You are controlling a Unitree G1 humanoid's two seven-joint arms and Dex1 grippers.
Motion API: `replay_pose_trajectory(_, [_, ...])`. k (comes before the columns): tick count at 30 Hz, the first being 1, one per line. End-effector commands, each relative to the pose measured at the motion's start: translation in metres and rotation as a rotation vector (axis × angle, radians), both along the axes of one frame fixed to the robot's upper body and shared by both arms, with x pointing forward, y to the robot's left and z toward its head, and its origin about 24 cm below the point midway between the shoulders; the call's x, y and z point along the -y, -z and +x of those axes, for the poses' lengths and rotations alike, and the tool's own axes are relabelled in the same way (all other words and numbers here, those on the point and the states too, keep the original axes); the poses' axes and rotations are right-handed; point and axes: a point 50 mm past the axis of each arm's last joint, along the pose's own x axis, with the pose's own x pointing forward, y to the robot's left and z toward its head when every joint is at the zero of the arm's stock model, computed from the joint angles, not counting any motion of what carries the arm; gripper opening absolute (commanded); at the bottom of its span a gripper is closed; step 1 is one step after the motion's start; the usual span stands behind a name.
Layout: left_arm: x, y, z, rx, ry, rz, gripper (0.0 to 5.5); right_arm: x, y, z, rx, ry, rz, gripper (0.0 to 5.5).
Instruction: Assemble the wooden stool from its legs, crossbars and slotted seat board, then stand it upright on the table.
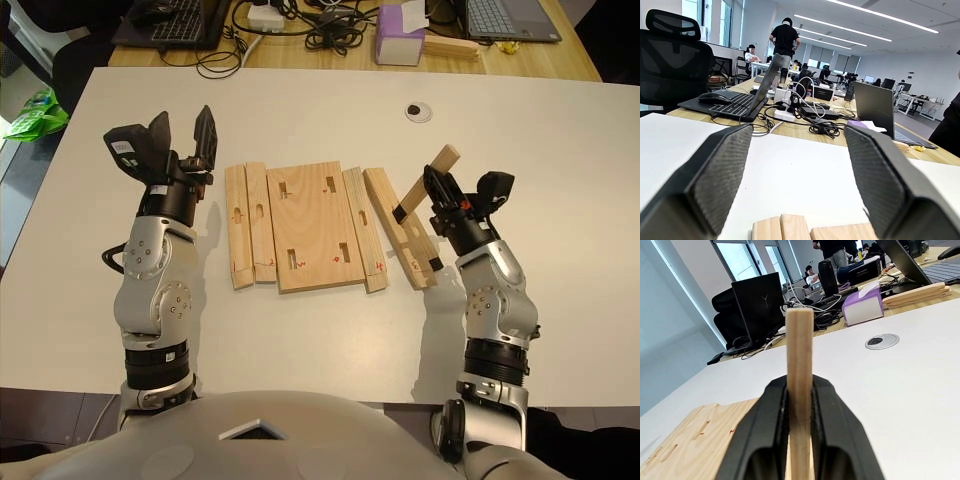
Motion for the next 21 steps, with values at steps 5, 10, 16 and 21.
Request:
replay_pose_trajectory(5, [0.002, 0.002, 0.001, -0.009, 0.003, -0.011, 3.36, 0.001, -0.010, 0.007, 0.021, 0.012, 0.039, 0.40])
replay_pose_trajectory(10, [0.002, 0.002, 0.001, -0.009, 0.003, -0.010, 3.36, 0.000, -0.008, 0.006, 0.027, -0.011, -0.015, 0.40])
replay_pose_trajectory(16, [0.003, 0.002, 0.001, -0.009, 0.003, -0.014, 3.36, -0.003, 0.005, 0.005, 0.008, -0.032, -0.056, 0.40])
replay_pose_trajectory(21, [0.003, 0.002, 0.000, -0.011, 0.002, -0.014, 3.36, -0.001, 0.010, 0.003, 0.001, -0.024, -0.066, 0.40])
